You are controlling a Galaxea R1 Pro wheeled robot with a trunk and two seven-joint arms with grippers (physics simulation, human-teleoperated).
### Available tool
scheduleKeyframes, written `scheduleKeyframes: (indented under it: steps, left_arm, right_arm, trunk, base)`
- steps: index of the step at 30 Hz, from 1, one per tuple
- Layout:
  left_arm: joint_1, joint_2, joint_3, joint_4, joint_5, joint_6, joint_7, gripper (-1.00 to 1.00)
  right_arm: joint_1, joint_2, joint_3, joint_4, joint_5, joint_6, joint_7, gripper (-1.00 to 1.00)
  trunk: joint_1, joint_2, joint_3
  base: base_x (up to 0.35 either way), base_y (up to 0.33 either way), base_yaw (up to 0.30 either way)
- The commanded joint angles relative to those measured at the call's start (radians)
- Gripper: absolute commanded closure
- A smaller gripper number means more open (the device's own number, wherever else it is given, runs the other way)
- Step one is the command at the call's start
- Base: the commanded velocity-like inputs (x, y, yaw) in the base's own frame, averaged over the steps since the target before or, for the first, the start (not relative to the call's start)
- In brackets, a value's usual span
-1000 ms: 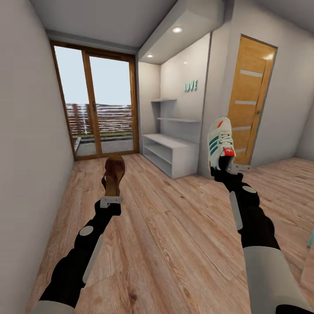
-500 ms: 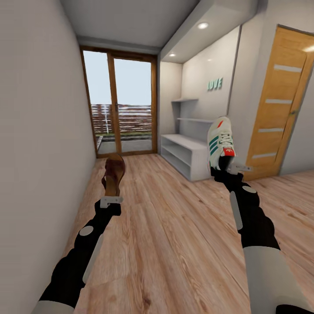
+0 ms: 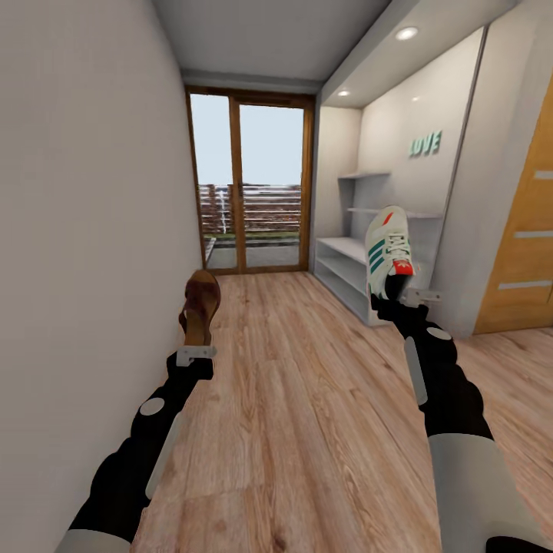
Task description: Pick up the two gym shoes and the two sandals from the corridor floor and place them onto the hallstand (shoe rack) in the corridor, making sure they are on the rack and not on the floor. Arrange them so the two gym shoes are next to each other and the two sandals are next to each other.
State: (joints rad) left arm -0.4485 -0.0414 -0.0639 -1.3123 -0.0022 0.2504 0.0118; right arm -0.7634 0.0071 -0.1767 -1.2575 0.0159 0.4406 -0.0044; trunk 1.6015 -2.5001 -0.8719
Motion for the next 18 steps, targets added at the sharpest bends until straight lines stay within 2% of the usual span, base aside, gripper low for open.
scheduleKeyframes:
  steps: [1, 10, 18]
  left_arm:
    - [-0.001, 0.0, -0.001, -0.001, -0.004, 0.006, -0.001, 1.0]
    - [0.0, 0.0, -0.001, -0.002, -0.004, 0.006, -0.001, 1.0]
    - [-0.001, 0.0, -0.002, -0.002, -0.004, 0.006, -0.001, 1.0]
  right_arm:
    - [-0.001, 0.001, -0.001, -0.002, 0.001, 0.006, 0.0, 1.0]
    - [-0.001, 0.001, -0.001, -0.002, 0.001, 0.006, 0.0, 1.0]
    - [-0.001, 0.001, -0.001, -0.002, 0.001, 0.007, 0.0, 1.0]
  trunk:
    - [0.0, -0.001, -0.001]
    - [0.0, -0.001, -0.006]
    - [0.0, -0.001, -0.019]
  base:
    - [0.001, 0.0, 0.289]
    - [0.0, 0.0, 0.253]
    - [0.0, 0.0, 0.039]
